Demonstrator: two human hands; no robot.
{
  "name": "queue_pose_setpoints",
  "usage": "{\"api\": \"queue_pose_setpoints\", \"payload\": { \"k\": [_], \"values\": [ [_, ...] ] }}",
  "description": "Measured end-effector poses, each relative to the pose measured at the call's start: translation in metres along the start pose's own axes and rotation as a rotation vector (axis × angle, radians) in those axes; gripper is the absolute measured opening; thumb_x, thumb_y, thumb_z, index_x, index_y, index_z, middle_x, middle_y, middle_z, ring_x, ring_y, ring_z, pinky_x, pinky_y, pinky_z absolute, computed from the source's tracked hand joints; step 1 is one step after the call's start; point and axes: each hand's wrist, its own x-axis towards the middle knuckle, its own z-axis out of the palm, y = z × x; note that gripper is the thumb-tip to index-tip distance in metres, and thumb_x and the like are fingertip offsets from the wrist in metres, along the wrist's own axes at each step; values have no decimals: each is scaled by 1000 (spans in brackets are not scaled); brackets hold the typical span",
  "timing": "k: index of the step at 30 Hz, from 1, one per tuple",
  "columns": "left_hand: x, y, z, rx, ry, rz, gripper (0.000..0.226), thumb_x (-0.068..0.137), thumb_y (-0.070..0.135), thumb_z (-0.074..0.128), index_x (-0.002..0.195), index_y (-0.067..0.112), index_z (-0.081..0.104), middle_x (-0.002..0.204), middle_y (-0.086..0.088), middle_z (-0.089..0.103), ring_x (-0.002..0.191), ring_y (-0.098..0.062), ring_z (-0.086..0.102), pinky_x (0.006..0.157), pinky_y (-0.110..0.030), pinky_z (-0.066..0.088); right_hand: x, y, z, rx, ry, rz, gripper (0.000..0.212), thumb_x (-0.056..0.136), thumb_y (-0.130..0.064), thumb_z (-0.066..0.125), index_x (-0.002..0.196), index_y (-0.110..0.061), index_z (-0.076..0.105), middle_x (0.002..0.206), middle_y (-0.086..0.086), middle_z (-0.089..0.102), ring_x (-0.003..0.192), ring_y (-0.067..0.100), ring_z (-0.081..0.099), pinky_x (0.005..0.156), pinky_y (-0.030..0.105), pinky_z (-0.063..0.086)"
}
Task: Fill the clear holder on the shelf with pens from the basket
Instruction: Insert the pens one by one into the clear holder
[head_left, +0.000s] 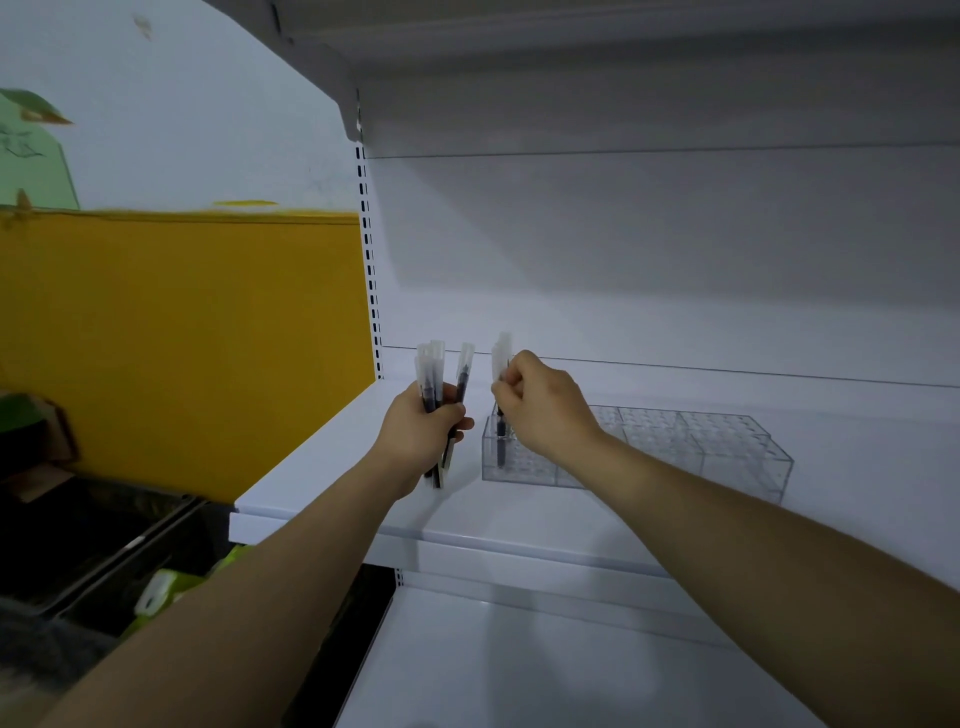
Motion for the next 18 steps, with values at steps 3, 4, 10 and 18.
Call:
{"api": "queue_pose_setpoints", "payload": {
  "k": [3, 4, 10, 18],
  "values": [
    [-3, 3, -1, 15, -5, 8, 13, 95, 7, 54, 108, 7, 58, 95, -11, 66, 84, -18, 68, 75, -28, 54, 0, 2, -1, -8, 5, 16, 16, 97, -27, 50, 86, -15, 47, 80, 6, 61, 74, 23, 55, 65, 31, 44],
    [-4, 4, -1, 20, -10, 12, 13, 95, 7, 54, 108, 7, 58, 96, -11, 66, 84, -18, 67, 78, -30, 54, 1, 1, -3, -13, 3, 29, 18, 96, -29, 52, 87, -14, 49, 81, 5, 62, 75, 23, 56, 66, 31, 44],
    [-10, 14, 3, -8, -62, 66, 9, 94, 6, 55, 101, 8, 60, 94, -12, 68, 81, -18, 69, 76, -27, 55, 4, -11, -18, 214, 118, 79, 32, 92, -44, 57, 107, -16, 60, 94, -3, 59, 86, 13, 55, 71, 24, 43],
    [-13, 23, 15, -6, -132, 98, 10, 95, 7, 53, 97, 10, 62, 94, -12, 69, 90, -25, 68, 76, -25, 54, 14, -11, -23, 415, 58, 114, 7, 89, -22, 62, 95, -18, 63, 86, -9, 61, 81, 9, 58, 67, 18, 44]
  ]
}}
